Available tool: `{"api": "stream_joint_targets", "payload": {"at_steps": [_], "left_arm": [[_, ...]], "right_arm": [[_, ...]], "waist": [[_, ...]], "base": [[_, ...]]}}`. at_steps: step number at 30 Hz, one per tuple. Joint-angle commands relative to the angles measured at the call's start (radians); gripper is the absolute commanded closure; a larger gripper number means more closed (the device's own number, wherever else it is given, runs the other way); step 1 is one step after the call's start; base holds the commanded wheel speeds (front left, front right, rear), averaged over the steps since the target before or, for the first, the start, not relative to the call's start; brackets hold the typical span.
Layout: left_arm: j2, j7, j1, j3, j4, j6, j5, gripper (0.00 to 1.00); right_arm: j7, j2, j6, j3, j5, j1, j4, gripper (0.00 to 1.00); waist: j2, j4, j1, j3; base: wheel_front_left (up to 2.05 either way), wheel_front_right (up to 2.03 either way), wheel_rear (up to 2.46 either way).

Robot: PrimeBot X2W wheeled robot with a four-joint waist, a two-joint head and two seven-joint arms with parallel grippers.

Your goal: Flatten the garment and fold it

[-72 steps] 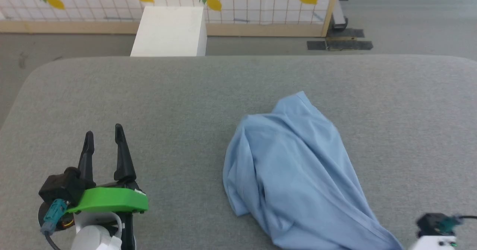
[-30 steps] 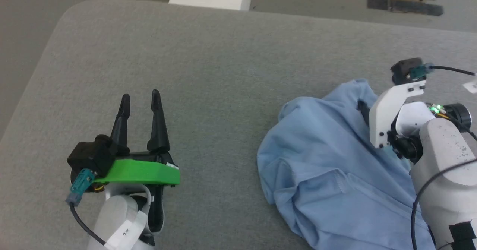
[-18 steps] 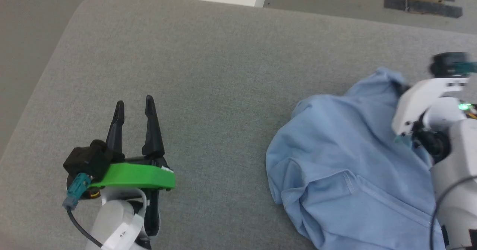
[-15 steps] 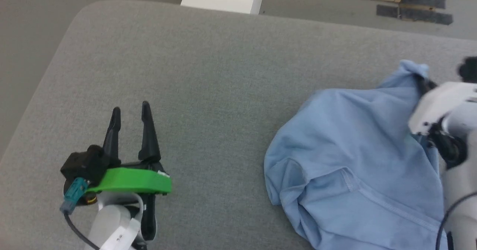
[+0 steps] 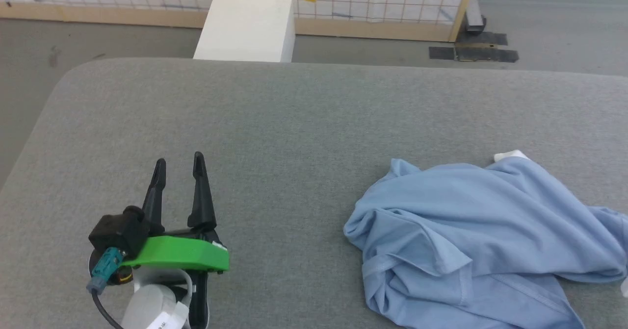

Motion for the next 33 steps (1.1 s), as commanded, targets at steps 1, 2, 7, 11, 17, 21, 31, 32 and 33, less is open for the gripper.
{"api": "stream_joint_targets", "payload": {"at_steps": [1, 2, 7, 11, 17, 21, 31, 32, 33], "left_arm": [[-0.002, -0.004, 0.019, -0.002, 0.003, -0.002, 0.000, 0.00], [-0.002, -0.004, 0.021, -0.003, 0.006, -0.004, 0.000, 0.00], [-0.002, -0.004, 0.016, -0.033, 0.031, -0.021, -0.013, 0.00], [-0.002, -0.002, -0.044, -0.124, 0.090, -0.037, -0.031, 0.00], [-0.002, 0.137, -0.247, -0.291, 0.240, -0.020, -0.069, 0.00], [-0.002, 0.264, -0.401, -0.375, 0.361, 0.011, -0.103, 0.00], [0.004, 0.611, -0.694, -0.549, 0.669, 0.015, -0.082, 0.00], [0.008, 0.653, -0.715, -0.568, 0.700, 0.008, -0.069, 0.00], [0.011, 0.687, -0.729, -0.581, 0.722, 0.001, -0.062, 0.00]], "right_arm": [[-0.018, -0.002, -0.002, 0.005, 0.021, 0.019, -0.012, 0.00], [-0.039, -0.001, -0.002, 0.011, 0.044, 0.028, -0.010, 0.00], [-0.299, -0.001, -0.002, 0.178, 0.110, 0.109, -0.070, 0.00], [-0.468, -0.001, -0.002, 0.327, 0.156, 0.178, -0.125, 0.00], [-0.578, -0.001, -0.002, 0.495, 0.189, 0.219, -0.201, 0.00], [-0.588, -0.001, -0.002, 0.574, 0.206, 0.211, -0.227, 0.00], [-0.606, -0.001, -0.002, 0.651, 0.257, 0.178, -0.237, 0.00], [-0.609, -0.001, -0.002, 0.655, 0.262, 0.175, -0.235, 0.00], [-0.612, -0.001, -0.002, 0.658, 0.268, 0.173, -0.235, 0.00]], "waist": [[0.0000, -0.019, 0.0000, -0.011], [0.0000, -0.022, 0.0000, -0.011], [0.0000, -0.045, 0.0000, -0.012], [0.0000, -0.075, 0.0000, -0.008], [0.0000, -0.152, 0.0000, 0.028], [0.0000, -0.214, 0.0000, 0.065], [0.0000, -0.337, 0.0000, 0.151], [0.0000, -0.344, 0.0000, 0.157], [0.0000, -0.350, 0.0000, 0.162]], "base": [[0.00, 0.00, 0.00], [0.00, 0.00, 0.00], [0.00, 0.00, 0.00], [0.00, 0.00, 0.00], [0.00, 0.00, 0.00], [0.00, 0.00, 0.00], [0.00, 0.00, 0.00], [0.00, 0.00, 0.00], [0.00, 0.00, 0.00]]}}
